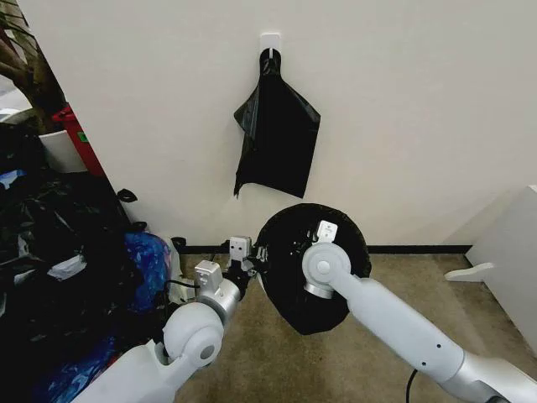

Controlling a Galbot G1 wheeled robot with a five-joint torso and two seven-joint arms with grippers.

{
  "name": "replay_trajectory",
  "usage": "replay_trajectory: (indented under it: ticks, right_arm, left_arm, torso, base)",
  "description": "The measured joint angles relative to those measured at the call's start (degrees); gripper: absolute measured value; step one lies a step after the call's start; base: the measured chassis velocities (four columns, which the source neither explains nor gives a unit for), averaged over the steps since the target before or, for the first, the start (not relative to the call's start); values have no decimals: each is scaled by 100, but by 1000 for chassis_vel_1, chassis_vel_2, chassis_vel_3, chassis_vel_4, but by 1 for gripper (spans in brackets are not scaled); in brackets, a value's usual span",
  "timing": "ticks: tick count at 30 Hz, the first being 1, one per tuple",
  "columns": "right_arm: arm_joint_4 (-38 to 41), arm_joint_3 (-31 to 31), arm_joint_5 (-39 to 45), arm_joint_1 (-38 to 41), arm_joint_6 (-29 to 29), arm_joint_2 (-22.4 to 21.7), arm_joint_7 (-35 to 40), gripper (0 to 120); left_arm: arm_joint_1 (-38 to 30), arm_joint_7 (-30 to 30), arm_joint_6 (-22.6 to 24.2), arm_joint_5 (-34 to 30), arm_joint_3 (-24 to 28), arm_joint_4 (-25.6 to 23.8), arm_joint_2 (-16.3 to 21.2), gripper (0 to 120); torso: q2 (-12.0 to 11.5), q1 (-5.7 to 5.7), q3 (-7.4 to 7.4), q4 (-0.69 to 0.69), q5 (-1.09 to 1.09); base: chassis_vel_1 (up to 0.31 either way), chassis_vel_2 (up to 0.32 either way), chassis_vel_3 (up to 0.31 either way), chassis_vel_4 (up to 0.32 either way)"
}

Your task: Place the garbage bag over the trash bin.

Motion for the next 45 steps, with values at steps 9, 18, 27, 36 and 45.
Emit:
replay_trajectory:
  ticks: [9, 18, 27, 36, 45]
  right_arm:
    - [736, -224, 207, -30, 12, -152, 74, 0]
    - [839, -326, 149, -272, -79, -308, 79, 0]
    - [868, -433, 6, -443, -80, -239, 76, 0]
    - [885, -278, 162, -79, -62, -332, 146, 0]
    - [493, -210, -7, -220, -122, -294, 111, 0]
  left_arm:
    - [-13, 14, -2, 55, -56, 94, 10, 1]
    - [-90, 13, -30, 70, -66, 157, -69, 1]
    - [-211, 2, -31, 26, -16, 192, -73, 1]
    - [-166, 17, -33, 42, -15, 218, -84, 1]
    - [-125, 18, -38, 44, -43, 157, -67, 1]
  torso:
    - [0, 0, 0, 0, -1]
    - [1, 0, 0, 0, -1]
    - [1, 0, 0, 0, 0]
    - [1, 0, 0, 1, -1]
    - [1, 0, 0, 0, 0]
  base:
    - [0, 0, 0, 0]
    - [0, 0, 0, 0]
    - [0, 0, 0, 0]
    - [0, 0, 0, 0]
    - [0, 0, 0, 0]
